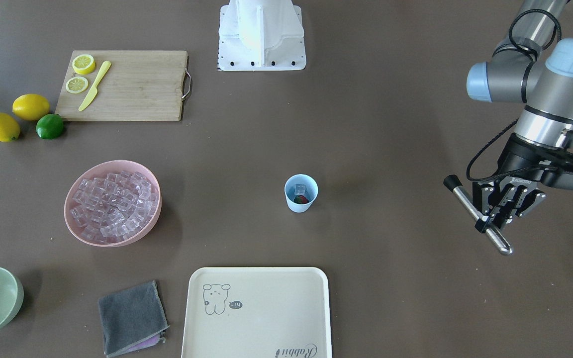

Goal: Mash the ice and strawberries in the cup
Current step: 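Lift the muddler out of the cup and carry it back with the left gripper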

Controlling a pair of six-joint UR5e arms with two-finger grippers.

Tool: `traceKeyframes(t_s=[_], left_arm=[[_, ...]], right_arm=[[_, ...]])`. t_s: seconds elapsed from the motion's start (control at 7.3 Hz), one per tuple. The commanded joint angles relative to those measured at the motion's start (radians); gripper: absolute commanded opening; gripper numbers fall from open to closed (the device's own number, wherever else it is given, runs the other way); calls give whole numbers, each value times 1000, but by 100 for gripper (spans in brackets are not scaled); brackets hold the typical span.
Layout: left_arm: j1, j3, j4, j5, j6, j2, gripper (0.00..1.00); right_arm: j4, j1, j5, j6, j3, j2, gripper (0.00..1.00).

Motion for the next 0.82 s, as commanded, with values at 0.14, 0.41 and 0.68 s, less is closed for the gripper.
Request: traceKeyframes(t_s=[0.14,0.41,0.68], left_arm=[[-79,157,11,-226,279,114,0],[-84,173,9,-273,368,167,0],[-71,206,9,-303,323,143,22]], right_arm=[[30,-1,1,-1,4,-8,99],[29,-1,2,0,-2,-5,99],[30,-1,-5,-6,-5,-10,99]])
